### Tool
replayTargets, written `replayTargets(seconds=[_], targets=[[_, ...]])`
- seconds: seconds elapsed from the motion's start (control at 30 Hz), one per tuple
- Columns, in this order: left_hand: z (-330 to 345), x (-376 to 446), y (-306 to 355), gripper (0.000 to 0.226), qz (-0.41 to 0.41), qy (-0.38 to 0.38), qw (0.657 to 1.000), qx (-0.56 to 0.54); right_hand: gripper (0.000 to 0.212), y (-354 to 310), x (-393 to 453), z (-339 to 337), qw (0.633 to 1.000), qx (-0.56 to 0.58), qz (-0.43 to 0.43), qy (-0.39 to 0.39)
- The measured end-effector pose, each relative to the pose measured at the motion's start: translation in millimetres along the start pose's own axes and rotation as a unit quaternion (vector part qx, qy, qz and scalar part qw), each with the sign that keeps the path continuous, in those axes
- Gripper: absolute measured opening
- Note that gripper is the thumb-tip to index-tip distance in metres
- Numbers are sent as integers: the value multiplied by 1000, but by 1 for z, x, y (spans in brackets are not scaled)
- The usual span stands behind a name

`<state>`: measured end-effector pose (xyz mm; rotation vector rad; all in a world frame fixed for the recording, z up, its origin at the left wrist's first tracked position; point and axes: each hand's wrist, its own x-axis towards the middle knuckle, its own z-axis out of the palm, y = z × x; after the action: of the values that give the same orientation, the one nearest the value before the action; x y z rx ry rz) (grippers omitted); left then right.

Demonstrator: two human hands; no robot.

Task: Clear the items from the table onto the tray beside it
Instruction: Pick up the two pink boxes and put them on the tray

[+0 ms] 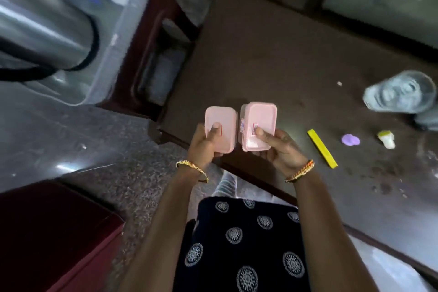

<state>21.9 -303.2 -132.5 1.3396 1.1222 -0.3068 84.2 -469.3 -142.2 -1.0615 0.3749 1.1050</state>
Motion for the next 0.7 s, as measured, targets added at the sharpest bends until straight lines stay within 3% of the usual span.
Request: replayTargets(seconds=[0.13,0.23,0.37,0.5,0.7], targets=[[-60,9,55,8,116,62,988,-79,33,-38,38,77,995,-77,-56,-22],[-93,21,93,32,179,105,974,-91,26,-66,65,128,988,-106,-109,-37],[-134,52,137,38,170,155,953,-199,20,-93,112,202,972,-181,-150,-15],[-171,85,164,38,198,204,935,-212,32,-104,158,259,954,-234,-181,46],[-200,124,171,32,145,147,959,-192,37,-108,193,293,948,-275,-153,56]])
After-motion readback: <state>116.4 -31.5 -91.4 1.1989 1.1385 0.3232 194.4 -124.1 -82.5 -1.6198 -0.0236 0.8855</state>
